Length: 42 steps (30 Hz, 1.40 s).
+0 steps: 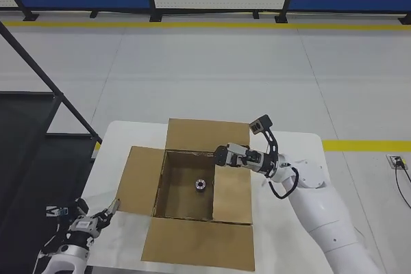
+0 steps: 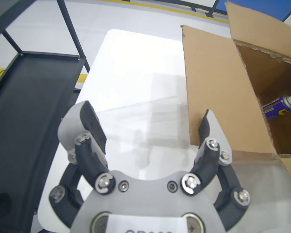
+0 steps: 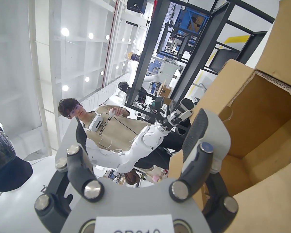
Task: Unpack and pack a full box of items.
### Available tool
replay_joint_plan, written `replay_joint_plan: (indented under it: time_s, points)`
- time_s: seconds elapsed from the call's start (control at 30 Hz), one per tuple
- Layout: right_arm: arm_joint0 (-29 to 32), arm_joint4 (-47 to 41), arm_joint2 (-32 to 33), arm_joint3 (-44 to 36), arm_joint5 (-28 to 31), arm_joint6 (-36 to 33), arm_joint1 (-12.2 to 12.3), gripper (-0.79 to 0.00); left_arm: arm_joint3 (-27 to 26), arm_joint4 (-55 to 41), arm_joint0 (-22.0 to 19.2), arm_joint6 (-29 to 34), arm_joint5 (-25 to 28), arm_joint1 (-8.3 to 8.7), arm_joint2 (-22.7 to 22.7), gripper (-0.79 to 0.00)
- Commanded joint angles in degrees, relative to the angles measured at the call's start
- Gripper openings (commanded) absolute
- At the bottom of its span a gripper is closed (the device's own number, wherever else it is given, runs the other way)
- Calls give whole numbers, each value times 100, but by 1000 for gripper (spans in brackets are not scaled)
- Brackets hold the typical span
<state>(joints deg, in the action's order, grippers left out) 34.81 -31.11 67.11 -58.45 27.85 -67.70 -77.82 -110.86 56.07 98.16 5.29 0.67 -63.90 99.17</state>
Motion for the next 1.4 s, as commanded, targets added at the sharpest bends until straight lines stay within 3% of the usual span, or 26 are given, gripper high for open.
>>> replay_joint_plan:
  time_s: [0.0,0.13,0.3,0.4,0.53,0.67,0.83,1.03,1.17,1.37]
  points:
    - [56,-7,66,-55,10,-19,26,0,-301,151,163,-203,-85,-7,114,0]
    - [197,-6,224,-200,19,-53,90,0,-943,183,513,-660,-215,-43,329,0]
    - [419,-35,519,-419,86,-106,192,0,-1924,-116,856,-722,345,-57,568,0]
    - [608,-29,785,-591,110,-146,279,0,-2305,-26,771,-447,689,-41,475,0]
    - [969,-39,1256,-867,130,-184,418,0,-2375,298,287,232,988,-16,-189,0]
    - [1450,-123,1825,-1135,184,-210,565,0,-1969,171,-656,1288,1117,-22,-1146,0]
    - [2069,-306,2538,-1330,268,-215,725,0,-925,-454,-2109,2341,823,-137,-2318,0]
    - [2605,-565,3114,-1321,371,-247,852,0,297,-1481,-3463,3363,524,-318,-3244,0]
    - [2760,-676,3293,-1212,426,-286,905,0,963,-1867,-4040,3763,278,-431,-3696,0]
    - [2809,-821,3430,-1044,455,-413,972,0,1500,-2392,-4383,4086,176,-546,-4084,0]
